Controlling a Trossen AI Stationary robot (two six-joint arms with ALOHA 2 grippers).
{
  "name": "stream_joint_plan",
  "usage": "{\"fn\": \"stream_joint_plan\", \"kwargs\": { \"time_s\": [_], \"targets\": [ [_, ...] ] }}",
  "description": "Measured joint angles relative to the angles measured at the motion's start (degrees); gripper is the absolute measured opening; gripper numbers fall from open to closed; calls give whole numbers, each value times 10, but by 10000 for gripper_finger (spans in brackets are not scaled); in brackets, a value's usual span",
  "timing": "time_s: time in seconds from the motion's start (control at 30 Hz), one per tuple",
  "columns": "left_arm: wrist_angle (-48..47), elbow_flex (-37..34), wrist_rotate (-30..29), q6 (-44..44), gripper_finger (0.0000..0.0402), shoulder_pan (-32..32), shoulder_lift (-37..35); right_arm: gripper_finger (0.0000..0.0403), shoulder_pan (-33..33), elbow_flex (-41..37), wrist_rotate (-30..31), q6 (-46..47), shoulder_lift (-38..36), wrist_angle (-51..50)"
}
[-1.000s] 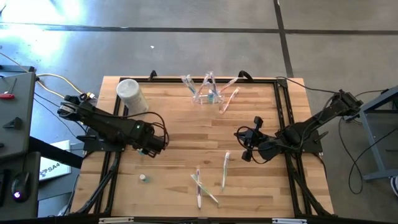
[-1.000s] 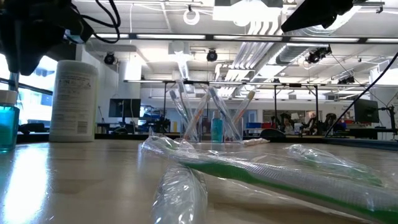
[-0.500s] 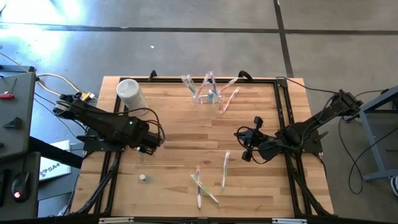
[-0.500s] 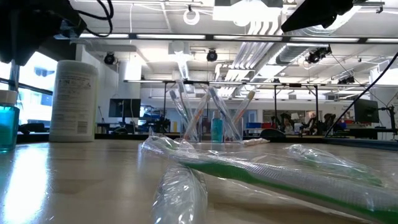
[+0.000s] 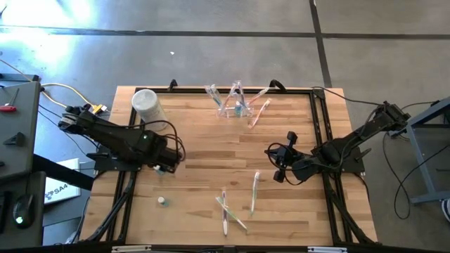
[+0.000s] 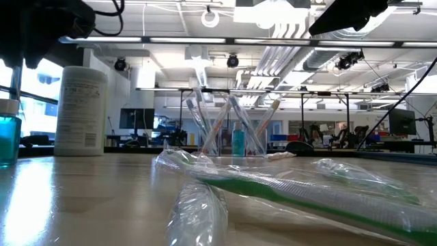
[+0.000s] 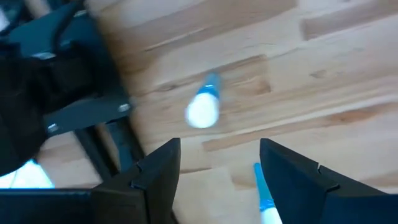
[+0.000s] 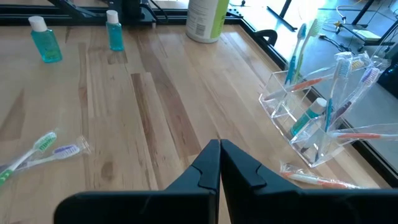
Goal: Pick & Place toothbrushing station
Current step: Put the top mouthwash into the transparent organizer
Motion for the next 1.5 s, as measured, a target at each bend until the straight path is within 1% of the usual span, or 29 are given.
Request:
{"fn": "stream_joint_plan", "kwargs": {
  "time_s": [0.17,0.27,0.87,0.93,1.07,1.3,1.5],
  "targets": [
    [-7,0,13,-28,214,0,0,4,0,0,-3,0,0,0],
    [-4,0,24,-39,214,0,0,3,0,0,-15,0,0,0],
    [-12,-1,6,-38,214,0,0,4,0,0,-15,1,0,1],
    [-6,-14,8,-37,214,0,0,4,0,0,-15,1,0,1],
    [8,-53,35,-32,214,0,-4,3,0,0,-15,1,0,1],
    [88,-99,36,-21,214,0,-26,3,0,0,-15,2,0,1],
    [101,-131,38,-37,214,0,-37,3,0,0,-14,2,0,3]
  ]
}}
